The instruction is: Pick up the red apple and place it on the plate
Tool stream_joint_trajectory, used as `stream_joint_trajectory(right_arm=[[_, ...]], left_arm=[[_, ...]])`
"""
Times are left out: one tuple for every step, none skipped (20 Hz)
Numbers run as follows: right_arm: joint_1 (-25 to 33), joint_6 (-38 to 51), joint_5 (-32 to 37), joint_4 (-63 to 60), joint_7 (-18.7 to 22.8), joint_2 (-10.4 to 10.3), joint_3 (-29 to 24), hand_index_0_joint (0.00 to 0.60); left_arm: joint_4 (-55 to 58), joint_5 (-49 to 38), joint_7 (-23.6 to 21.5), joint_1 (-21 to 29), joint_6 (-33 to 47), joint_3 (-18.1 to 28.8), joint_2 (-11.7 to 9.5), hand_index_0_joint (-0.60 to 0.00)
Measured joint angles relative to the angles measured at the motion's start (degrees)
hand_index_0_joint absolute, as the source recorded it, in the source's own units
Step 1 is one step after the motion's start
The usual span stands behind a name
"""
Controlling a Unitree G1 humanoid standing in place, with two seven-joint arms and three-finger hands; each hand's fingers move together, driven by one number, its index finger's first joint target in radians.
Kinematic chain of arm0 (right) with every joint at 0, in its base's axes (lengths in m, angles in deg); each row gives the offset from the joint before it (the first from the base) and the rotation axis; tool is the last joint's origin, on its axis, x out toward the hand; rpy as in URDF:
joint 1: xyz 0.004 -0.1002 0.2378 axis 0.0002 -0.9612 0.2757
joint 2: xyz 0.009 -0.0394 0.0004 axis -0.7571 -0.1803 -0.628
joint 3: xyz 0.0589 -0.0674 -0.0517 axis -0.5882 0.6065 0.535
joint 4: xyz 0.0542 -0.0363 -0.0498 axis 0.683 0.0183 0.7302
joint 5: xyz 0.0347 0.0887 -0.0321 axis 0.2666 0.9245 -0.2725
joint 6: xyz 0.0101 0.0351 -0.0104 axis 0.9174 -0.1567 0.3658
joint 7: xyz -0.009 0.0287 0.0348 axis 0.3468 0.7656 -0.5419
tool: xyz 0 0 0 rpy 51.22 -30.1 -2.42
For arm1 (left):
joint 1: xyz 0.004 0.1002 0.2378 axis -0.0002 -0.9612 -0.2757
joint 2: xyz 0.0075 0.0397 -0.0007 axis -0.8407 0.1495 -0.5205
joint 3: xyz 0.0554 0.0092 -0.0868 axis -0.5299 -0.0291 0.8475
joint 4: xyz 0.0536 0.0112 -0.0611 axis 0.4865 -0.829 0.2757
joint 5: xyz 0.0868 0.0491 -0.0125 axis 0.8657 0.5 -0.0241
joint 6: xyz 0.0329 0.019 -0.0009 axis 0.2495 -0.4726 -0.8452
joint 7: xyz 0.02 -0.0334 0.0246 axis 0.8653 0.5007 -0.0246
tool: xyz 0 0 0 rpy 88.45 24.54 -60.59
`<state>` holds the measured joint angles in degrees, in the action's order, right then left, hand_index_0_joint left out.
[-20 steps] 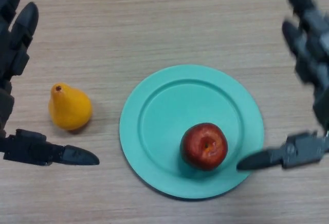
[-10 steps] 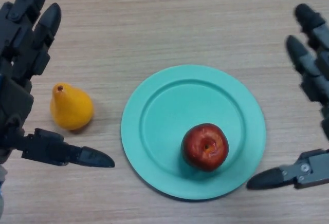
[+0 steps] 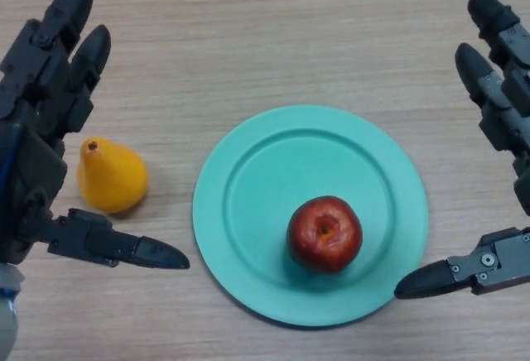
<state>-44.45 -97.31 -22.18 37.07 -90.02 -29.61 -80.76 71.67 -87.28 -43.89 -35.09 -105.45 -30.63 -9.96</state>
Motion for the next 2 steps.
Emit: stream_joint_trajectory(right_arm=[[0.01,-0.09,0.0,-0.15,-0.26,0.0,0.0,0.0],[0.0,-0.11,-0.01,-0.15,-0.26,0.0,0.01,0.0]], left_arm=[[0.09,-0.03,0.0,-0.03,0.0,0.13,0.0,0.0],[0.11,-0.04,0.0,-0.12,0.0,0.3,0.0,0.0]])
